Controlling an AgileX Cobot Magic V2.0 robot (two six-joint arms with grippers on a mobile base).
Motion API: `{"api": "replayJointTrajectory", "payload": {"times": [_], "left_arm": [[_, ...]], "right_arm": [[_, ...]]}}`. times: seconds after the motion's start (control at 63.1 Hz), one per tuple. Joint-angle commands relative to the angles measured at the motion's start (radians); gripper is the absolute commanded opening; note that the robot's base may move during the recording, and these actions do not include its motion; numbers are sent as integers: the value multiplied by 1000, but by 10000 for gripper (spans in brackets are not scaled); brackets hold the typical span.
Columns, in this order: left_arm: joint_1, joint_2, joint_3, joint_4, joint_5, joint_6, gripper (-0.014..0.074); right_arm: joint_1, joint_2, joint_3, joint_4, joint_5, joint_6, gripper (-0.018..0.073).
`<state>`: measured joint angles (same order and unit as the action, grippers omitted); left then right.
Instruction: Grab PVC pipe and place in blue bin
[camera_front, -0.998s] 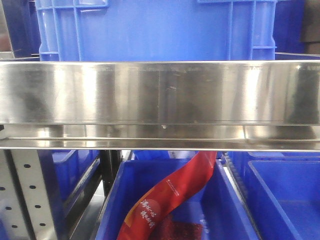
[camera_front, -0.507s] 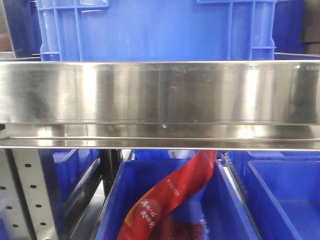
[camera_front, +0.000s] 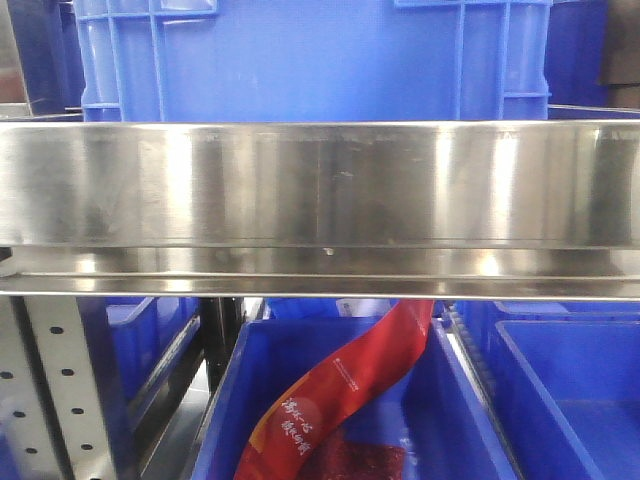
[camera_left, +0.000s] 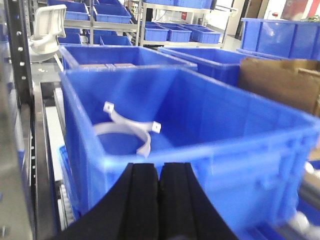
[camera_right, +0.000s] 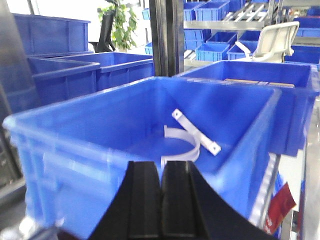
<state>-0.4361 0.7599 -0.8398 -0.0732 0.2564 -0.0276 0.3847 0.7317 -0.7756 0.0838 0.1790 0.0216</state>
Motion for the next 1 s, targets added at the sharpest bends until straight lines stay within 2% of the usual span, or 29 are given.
{"api": "replayJointTrajectory", "payload": {"times": [0.0,0.238,0.982], "left_arm": [[-5,-69,56,-12,-32,-2,-111],[-5,-155,85,-12,-45,-2,-111],[-5,-156,85,-12,-45,-2,-111]], "right_arm": [[-6,-72,63,-8,-46,-6,-169],[-6,-164,82,-8,-30,-6,-169],[-6,-164,82,-10,-25,-6,-169]]}}
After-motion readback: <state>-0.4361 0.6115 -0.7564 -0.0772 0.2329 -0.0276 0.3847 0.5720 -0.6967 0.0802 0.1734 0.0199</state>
